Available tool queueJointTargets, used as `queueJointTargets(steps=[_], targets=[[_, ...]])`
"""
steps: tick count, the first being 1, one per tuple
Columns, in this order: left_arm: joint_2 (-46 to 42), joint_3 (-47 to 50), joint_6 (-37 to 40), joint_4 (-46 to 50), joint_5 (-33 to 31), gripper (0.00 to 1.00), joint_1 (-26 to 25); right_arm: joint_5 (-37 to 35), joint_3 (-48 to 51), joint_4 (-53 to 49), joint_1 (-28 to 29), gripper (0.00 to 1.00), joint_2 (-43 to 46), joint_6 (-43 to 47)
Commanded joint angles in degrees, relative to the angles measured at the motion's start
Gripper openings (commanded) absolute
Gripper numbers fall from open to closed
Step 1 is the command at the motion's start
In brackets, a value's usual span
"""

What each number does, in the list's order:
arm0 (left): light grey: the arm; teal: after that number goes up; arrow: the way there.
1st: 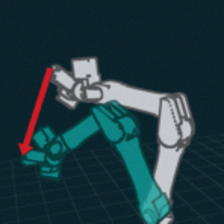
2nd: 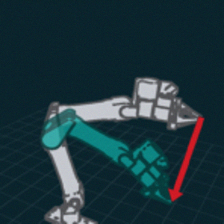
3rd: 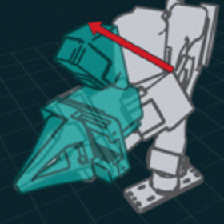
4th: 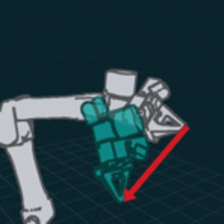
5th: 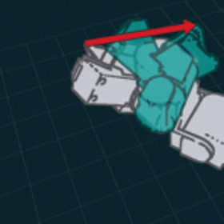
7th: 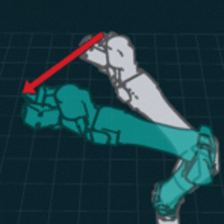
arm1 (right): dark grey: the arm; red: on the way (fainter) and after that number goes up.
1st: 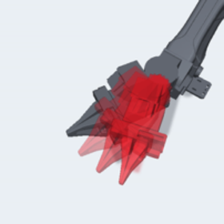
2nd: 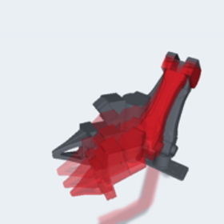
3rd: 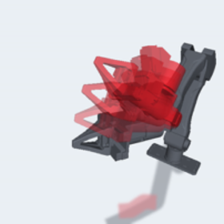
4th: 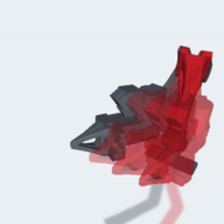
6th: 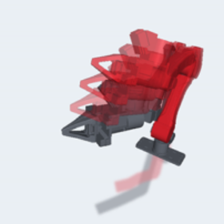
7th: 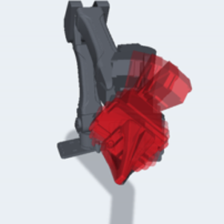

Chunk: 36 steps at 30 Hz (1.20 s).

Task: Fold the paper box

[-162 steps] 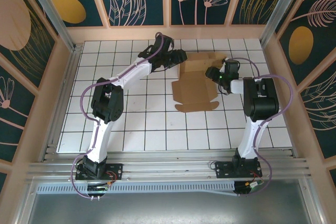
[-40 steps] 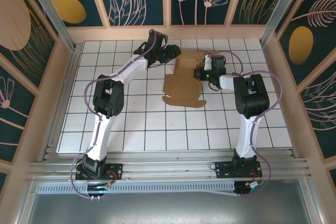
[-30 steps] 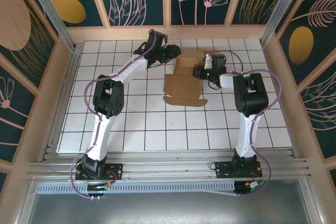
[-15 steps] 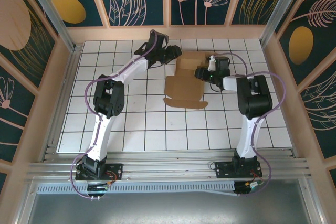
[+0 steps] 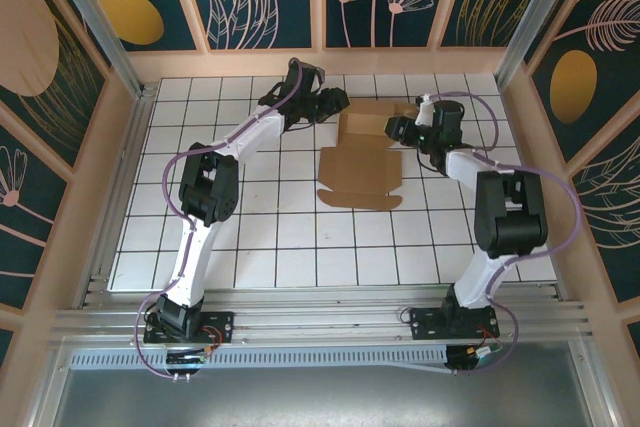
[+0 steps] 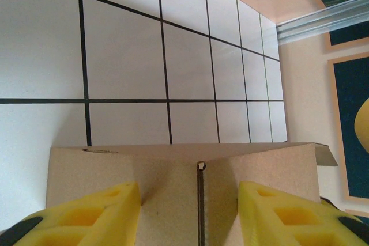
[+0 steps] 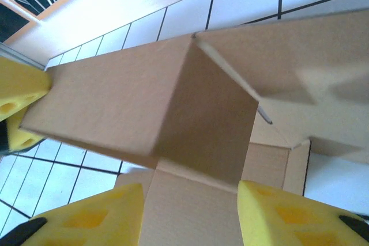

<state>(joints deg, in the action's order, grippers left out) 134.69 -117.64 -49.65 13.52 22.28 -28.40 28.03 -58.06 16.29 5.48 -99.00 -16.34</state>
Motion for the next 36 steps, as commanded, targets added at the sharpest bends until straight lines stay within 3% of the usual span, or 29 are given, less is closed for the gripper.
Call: queueJointTargets(steps=[1,7,14,25,29,33,36], targets=[[3.11,0.74,-0.65,5.92,1.23,0.48,-0.60,-3.51,2.55,-0.56,-0.50,0.50,7.72,4.31],[3.11,0.75,-0.65,5.86,1.45,0.48,-0.60,-6.46,3.10,-4.25,-5.22,0.72,14.57,14.66],[3.12,0.46,-0.78,5.84,1.62,0.48,-0.60,1.19,-7.02,-14.06,-10.77,0.99,5.07,22.17],[3.01,0.20,0.08,7.14,2.37,0.48,-0.60,8.05,-11.82,-12.28,-11.12,0.93,-7.05,29.29],[2.87,0.18,-0.28,7.05,2.66,0.50,-0.60,8.44,-14.52,-13.29,-11.07,0.81,-10.66,26.48],[2.26,0.66,-0.17,6.78,2.77,0.62,-0.60,8.98,-15.94,-14.38,-10.84,0.64,-12.94,23.43],[1.26,1.53,0.38,6.96,2.77,0.67,-0.60,8.39,-15.02,-14.20,-10.58,0.58,-12.94,23.61]])
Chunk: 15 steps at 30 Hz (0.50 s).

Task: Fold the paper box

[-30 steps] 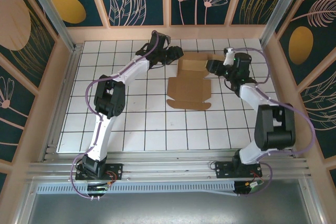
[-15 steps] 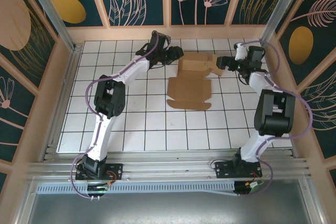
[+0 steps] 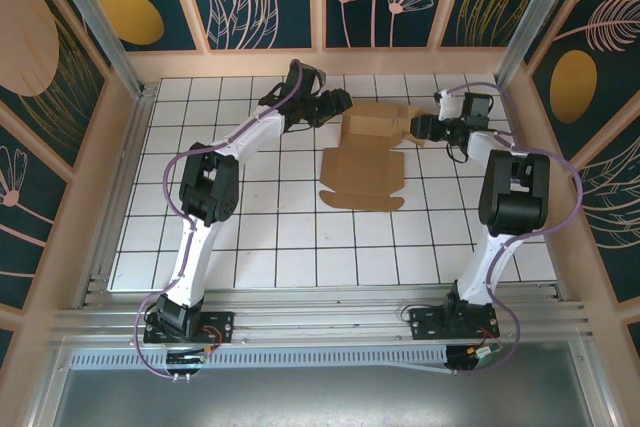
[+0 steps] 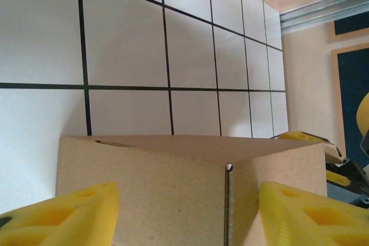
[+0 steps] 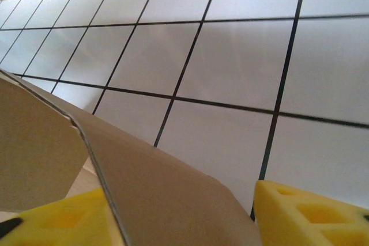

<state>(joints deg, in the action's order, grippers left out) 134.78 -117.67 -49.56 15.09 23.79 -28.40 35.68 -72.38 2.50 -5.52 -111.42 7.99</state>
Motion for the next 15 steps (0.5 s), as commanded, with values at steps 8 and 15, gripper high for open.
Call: queueJointTargets(steps=[8,15], targets=[[-1.25,6.23,0.01,2.91,3.93,0.73,-0.60,-1.03,0.40,-1.43,0.64,0.34,0.39,-0.20],[-1.71,5.63,0.62,1.50,4.65,0.76,-0.60,-2.19,0.74,-1.63,1.73,0.29,1.15,0.70]])
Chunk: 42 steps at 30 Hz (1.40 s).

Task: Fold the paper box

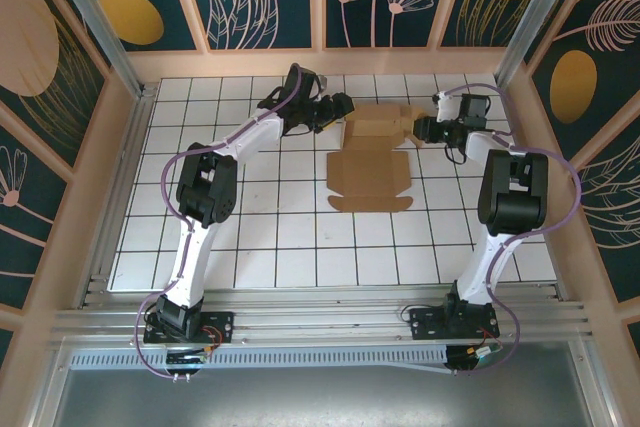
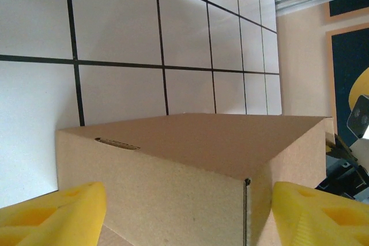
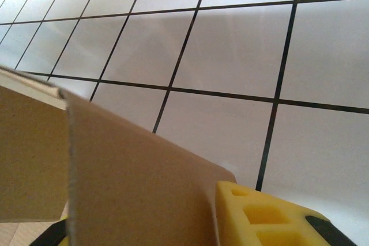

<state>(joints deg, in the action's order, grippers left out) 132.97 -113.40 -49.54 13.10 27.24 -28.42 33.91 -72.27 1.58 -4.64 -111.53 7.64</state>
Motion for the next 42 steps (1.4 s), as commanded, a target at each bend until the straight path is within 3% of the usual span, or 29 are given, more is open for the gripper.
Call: queueJointTargets(steps=[1,6,13,17,27,38,42], targets=[[-0.08,1.22,0.92,3.51,0.25,0.77,-0.60,-0.58,0.49,-0.95,0.87,0.28,1.30,1.14],[0.48,0.58,0.11,1.85,0.22,0.81,-0.58,-1.15,-0.68,-2.62,1.72,0.23,1.48,1.33],[2.20,-0.11,-1.71,1.22,1.77,0.63,-0.58,-3.20,-4.40,-7.57,3.16,0.22,0.81,-3.48],[2.58,-0.04,-1.89,0.96,2.57,0.58,-0.58,-1.83,-7.72,-11.81,3.31,0.22,-0.62,-9.86],[2.95,0.21,-1.90,0.78,2.95,0.54,-0.58,2.11,-10.30,-13.44,3.42,0.22,-2.23,-28.98],[2.43,1.50,-1.83,0.22,2.73,0.54,-0.58,0.94,-13.91,-18.08,5.38,0.24,-2.21,-32.60],[2.34,1.83,-2.01,-0.09,2.77,0.54,-0.58,2.21,-14.70,-17.85,6.06,0.26,-2.42,-38.10]])
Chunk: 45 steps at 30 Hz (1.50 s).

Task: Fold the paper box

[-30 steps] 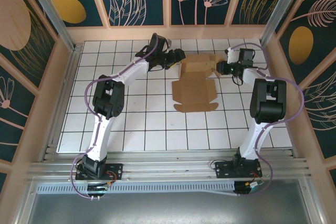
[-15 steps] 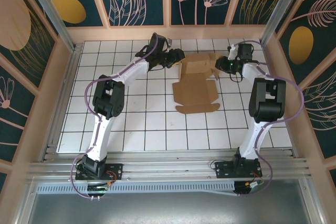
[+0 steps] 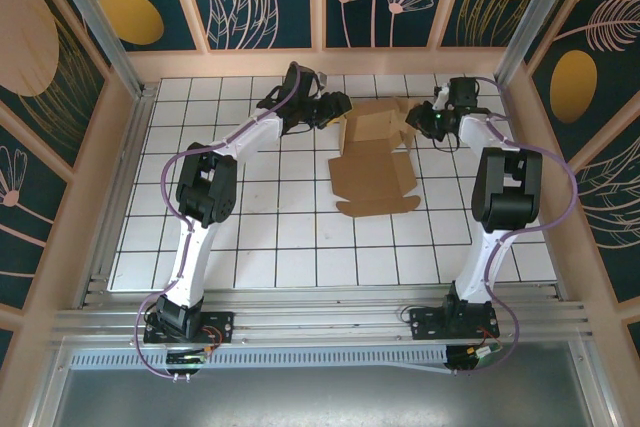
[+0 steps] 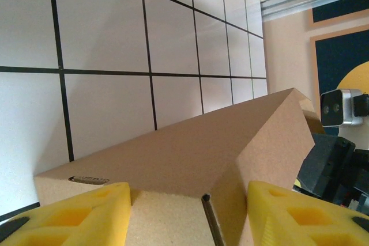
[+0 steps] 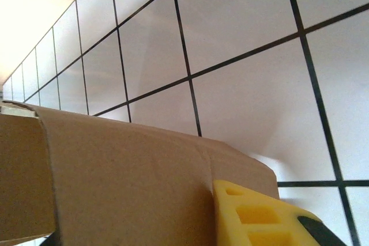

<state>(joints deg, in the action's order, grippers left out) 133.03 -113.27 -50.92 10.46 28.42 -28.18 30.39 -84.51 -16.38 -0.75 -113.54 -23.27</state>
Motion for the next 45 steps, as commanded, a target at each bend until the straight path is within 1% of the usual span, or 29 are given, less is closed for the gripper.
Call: queueJointTargets(steps=[1,3,5,8,11,14,17,20,22,24,35,41,45], targets=[[2.27,1.74,-0.63,2.46,1.62,0.54,-0.82,6.13,-2.35,0.33,2.36,0.26,-0.67,-9.27],[2.17,2.02,-0.68,2.24,1.62,0.54,-0.82,7.27,-1.78,1.43,2.77,0.26,-0.97,-11.35],[1.90,2.52,-0.78,2.03,1.63,0.55,-0.82,6.24,-1.29,1.44,3.64,0.26,-0.78,-11.68],[1.27,3.47,-0.61,1.73,1.55,0.55,-0.82,3.05,-0.57,0.34,5.04,0.26,-0.16,-9.82],[0.73,4.49,-0.67,1.21,1.55,0.55,-0.83,1.51,0.10,-0.63,6.07,0.27,0.85,-8.14],[0.27,5.70,-0.87,0.36,1.61,0.54,-0.86,-0.58,-0.54,-1.72,6.28,0.27,1.72,-8.15],[-0.18,6.45,-0.88,-0.14,1.46,0.54,-0.91,-1.83,-1.82,-2.33,6.27,0.28,1.99,-9.72],[-0.49,7.13,-0.97,-0.70,1.30,0.54,-0.91,-1.14,-1.86,0.12,6.59,0.29,2.08,-13.70],[-0.58,7.32,-0.92,-0.70,1.45,0.54,-0.91,-3.00,-3.22,-1.22,7.20,0.30,1.54,-15.62],[-0.74,7.66,-0.81,-0.88,1.38,0.54,-1.00,-2.79,-5.09,-2.73,7.45,0.31,0.49,-15.46],[-1.69,9.22,-0.88,-1.76,1.01,0.54,-1.08,-5.20,-11.53,-7.18,8.47,0.30,-1.09,-11.97],[-1.73,8.76,-0.59,-1.36,0.76,0.54,-1.08,-6.09,-20.78,-14.01,8.55,0.30,-6.91,-7.89],[-1.76,8.72,-0.52,-1.32,0.74,0.54,-1.04,-5.00,-24.83,-16.35,8.65,0.30,-9.95,-7.40]])
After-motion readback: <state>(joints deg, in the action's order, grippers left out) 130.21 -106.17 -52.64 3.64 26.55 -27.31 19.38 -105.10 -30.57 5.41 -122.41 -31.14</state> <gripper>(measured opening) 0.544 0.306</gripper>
